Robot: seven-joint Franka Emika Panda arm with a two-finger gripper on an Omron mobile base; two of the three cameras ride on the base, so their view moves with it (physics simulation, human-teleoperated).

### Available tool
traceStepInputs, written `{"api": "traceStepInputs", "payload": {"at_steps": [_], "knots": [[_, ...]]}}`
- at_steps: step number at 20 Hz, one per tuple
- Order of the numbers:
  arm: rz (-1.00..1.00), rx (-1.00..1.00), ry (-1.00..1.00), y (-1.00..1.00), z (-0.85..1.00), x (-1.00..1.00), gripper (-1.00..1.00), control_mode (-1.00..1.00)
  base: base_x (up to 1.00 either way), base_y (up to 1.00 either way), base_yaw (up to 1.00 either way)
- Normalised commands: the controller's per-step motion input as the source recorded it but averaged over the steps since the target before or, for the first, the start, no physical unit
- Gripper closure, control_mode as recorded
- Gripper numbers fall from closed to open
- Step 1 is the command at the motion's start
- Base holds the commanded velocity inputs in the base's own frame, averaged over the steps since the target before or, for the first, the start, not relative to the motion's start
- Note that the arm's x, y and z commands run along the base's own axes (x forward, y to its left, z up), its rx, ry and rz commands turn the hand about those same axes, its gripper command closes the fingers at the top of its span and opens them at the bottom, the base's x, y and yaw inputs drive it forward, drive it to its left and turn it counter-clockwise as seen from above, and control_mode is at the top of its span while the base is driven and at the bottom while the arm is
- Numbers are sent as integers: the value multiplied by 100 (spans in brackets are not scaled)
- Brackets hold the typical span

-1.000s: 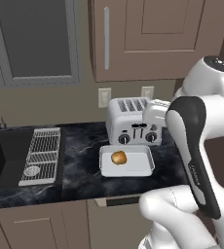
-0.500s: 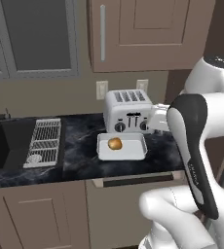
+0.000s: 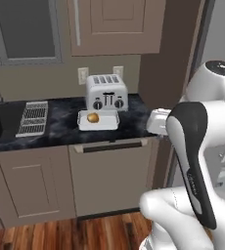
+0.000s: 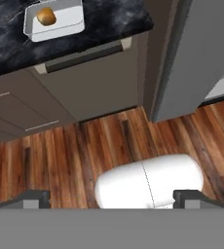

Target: Take the potato and eggplant out of the freezer and place them in the tupperware container on the counter. Then put the tupperware containing the vegetables back in the freezer.

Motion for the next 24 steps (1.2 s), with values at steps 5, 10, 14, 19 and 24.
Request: {"api": "traceStepInputs", "payload": {"at_steps": [5, 10, 14, 19, 24], "knots": [[0, 0, 0, 0, 0, 0, -100, 100, -8, -100, -8], [0, 0, 0, 0, 0, 0, -100, 100, 0, -100, -3], [0, 0, 0, 0, 0, 0, -100, 100, 7, -90, -2], [0, 0, 0, 0, 0, 0, -100, 100, 32, -50, -8], [0, 0, 0, 0, 0, 0, -100, 100, 52, -18, -21]]}}
